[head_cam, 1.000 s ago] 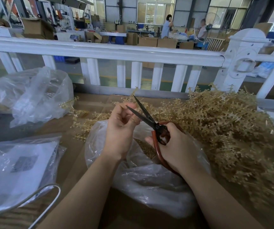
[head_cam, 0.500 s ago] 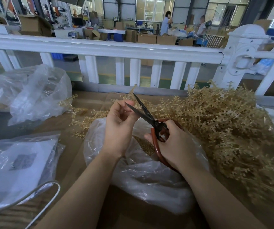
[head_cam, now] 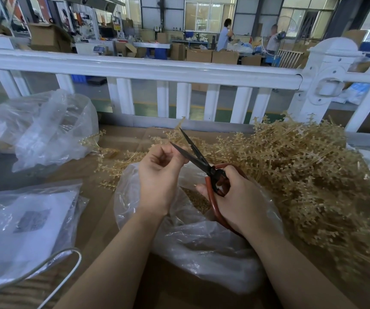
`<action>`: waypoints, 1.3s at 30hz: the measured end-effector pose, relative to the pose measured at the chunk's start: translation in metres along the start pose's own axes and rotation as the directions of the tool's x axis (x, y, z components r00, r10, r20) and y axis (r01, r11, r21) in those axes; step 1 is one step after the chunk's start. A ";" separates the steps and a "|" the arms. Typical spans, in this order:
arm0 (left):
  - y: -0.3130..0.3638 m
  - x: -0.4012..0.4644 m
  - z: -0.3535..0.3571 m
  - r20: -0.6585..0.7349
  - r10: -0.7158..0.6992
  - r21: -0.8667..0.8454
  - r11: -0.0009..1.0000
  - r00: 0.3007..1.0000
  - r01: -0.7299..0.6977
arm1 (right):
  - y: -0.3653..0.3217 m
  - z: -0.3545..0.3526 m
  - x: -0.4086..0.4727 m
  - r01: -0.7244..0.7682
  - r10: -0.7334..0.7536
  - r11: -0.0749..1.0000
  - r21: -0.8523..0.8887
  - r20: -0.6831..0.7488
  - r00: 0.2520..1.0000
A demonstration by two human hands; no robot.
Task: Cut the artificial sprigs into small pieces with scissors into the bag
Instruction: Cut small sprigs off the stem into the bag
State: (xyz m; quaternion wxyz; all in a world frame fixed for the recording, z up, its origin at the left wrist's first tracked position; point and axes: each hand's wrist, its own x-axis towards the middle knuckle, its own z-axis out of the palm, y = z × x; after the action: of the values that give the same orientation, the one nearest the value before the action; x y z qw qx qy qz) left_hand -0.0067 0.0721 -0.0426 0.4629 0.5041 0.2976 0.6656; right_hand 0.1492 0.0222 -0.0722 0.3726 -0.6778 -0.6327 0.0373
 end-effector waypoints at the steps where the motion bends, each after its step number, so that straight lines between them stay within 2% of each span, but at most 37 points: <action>1: 0.000 0.000 0.000 -0.012 -0.005 0.003 1.000 1.000 0.005 | 0.000 0.000 0.000 0.002 -0.002 1.000 -0.003 -0.001 1.000; 9: 0.001 0.004 -0.004 -0.010 -0.021 -0.053 0.998 1.000 0.021 | -0.001 -0.001 0.001 -0.007 0.008 1.000 -0.006 0.021 1.000; 15: 0.002 0.007 -0.010 0.166 -0.035 -0.088 0.995 0.986 0.050 | -0.001 -0.003 0.001 -0.022 0.022 1.000 0.006 0.008 1.000; 18: 0.002 0.009 -0.012 0.208 -0.041 -0.115 0.991 0.977 0.066 | -0.002 -0.004 0.000 0.000 0.000 1.000 -0.002 -0.010 1.000; 29: 0.000 0.013 -0.017 0.237 -0.052 -0.116 0.990 0.970 0.081 | -0.002 -0.002 -0.003 0.083 -0.083 0.997 -0.009 -0.116 0.990; 35: 0.005 0.016 -0.018 0.283 -0.033 -0.127 0.989 0.959 0.072 | -0.002 -0.003 -0.003 0.095 -0.093 0.995 0.016 -0.092 0.991; 39: 0.005 0.017 -0.021 0.311 -0.032 -0.133 0.988 0.950 0.077 | -0.006 -0.003 -0.003 0.106 -0.107 0.994 -0.008 -0.130 0.986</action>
State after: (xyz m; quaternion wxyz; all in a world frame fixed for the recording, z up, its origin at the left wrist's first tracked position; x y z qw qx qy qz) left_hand -0.0289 0.0874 -0.0377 0.5568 0.5585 0.1870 0.5857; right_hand 0.1454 0.0183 -0.0682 0.4143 -0.6441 -0.6424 -0.0271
